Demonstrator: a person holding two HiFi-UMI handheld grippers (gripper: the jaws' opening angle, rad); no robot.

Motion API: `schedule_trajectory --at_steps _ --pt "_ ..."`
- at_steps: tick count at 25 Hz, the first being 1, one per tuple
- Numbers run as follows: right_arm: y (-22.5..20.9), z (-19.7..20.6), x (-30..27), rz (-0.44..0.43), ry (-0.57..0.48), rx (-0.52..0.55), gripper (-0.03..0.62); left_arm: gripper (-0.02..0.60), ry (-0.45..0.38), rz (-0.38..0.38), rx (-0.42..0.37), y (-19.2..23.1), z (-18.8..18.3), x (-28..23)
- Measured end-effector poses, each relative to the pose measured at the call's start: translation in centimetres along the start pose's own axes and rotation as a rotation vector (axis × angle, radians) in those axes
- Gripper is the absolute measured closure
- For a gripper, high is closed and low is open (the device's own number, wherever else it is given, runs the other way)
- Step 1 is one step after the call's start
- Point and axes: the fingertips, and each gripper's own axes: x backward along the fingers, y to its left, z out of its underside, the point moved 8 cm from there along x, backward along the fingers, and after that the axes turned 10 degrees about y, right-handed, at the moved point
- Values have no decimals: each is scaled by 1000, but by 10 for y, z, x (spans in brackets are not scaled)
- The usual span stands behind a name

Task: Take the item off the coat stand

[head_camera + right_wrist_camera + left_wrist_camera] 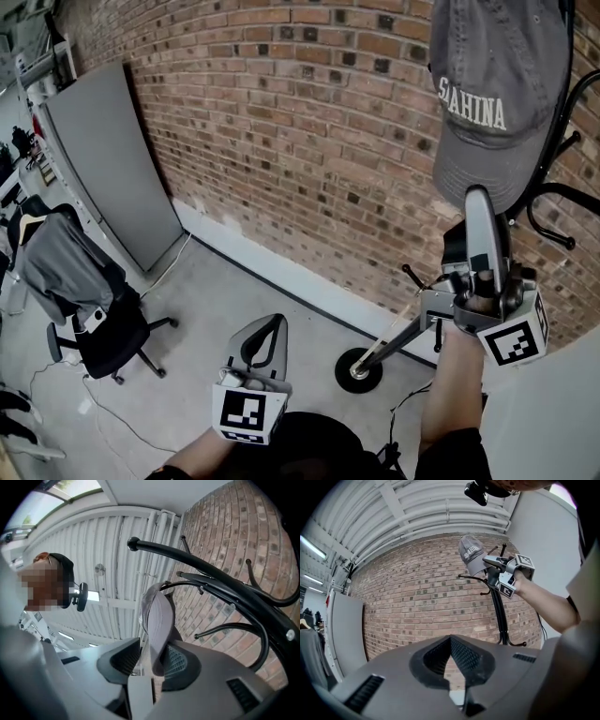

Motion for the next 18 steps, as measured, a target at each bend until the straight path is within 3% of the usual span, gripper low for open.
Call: schedule_trajectory --at_steps 5,8,11,18 --pt "5 -7 -6 -91 -75 -3 484 555 -9 13 4 -1 -4 5" --pt "8 -12 -6 -83 -95 36 547 555 -26 2 -5 1 -10 6" --pt "9 -16 -9 -88 -95 63 557 555 -51 -16 -19 3 -19 7" --pt "13 -32 -53 -139 -74 116 559 555 -114 -115 -28 32 -53 10"
